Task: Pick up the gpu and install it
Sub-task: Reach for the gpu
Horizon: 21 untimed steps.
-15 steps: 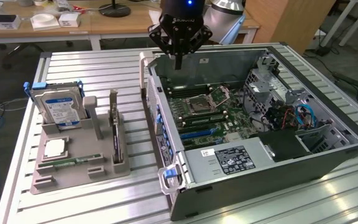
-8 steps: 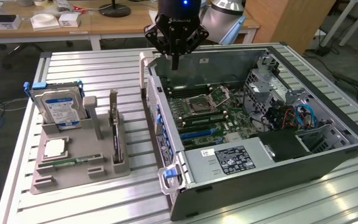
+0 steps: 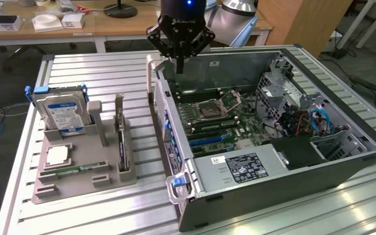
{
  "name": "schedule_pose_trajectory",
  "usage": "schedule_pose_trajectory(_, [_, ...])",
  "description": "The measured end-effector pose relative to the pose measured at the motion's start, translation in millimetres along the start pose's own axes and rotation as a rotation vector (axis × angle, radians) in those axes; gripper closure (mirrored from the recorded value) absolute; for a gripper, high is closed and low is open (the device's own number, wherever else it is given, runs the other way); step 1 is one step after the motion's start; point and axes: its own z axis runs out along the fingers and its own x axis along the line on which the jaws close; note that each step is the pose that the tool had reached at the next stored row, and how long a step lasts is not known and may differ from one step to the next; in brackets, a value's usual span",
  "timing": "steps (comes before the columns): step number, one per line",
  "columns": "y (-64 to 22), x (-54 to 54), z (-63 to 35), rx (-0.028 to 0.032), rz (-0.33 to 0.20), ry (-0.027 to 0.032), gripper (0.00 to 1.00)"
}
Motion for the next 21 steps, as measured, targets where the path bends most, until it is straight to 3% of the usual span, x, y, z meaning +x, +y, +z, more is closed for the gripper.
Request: schedule_pose_trajectory(21, [-1.8,23.5,-0.4,0.0000,0.000,0.0000,0.90])
